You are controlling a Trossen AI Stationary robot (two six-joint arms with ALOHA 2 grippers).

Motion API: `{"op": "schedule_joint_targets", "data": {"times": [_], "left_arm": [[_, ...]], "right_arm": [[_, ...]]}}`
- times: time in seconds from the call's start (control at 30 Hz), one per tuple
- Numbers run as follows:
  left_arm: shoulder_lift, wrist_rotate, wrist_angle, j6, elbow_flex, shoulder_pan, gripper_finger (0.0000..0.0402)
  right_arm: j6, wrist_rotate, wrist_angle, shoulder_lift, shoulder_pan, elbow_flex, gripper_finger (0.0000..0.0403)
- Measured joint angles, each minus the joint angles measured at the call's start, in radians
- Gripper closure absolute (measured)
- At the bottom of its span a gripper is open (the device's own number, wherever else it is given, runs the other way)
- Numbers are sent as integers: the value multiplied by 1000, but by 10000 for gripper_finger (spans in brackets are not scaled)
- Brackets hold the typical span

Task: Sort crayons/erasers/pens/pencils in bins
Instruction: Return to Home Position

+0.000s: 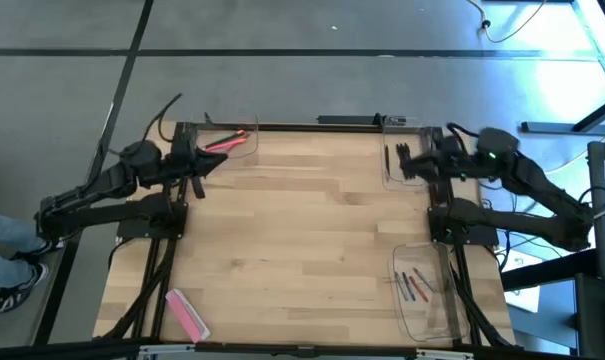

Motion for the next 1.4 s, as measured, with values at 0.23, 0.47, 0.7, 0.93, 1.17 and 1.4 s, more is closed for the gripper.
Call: {"op": "schedule_joint_targets", "data": {"times": [0.23, 0.47, 0.7, 0.93, 1.17, 1.4], "left_arm": [[-135, 25, 127, -23, -143, 0, 401], [-214, 24, 151, -42, -234, 0, 401], [-275, 23, 186, -49, -328, 0, 401], [-333, 25, 254, -50, -441, 0, 401], [-367, 48, 338, -68, -577, 0, 401], [-374, 71, 292, -45, -577, 0, 401]], "right_arm": [[26, -79, 158, -261, 34, -209, 400], [20, -79, 158, -468, 34, -320, 399], [-2, -115, 161, -503, 34, -364, 399], [9, -118, 228, -522, 34, -449, 398], [-5, -208, 384, -522, 34, -589, 398], [-48, -262, 561, -521, 34, -741, 398]]}}
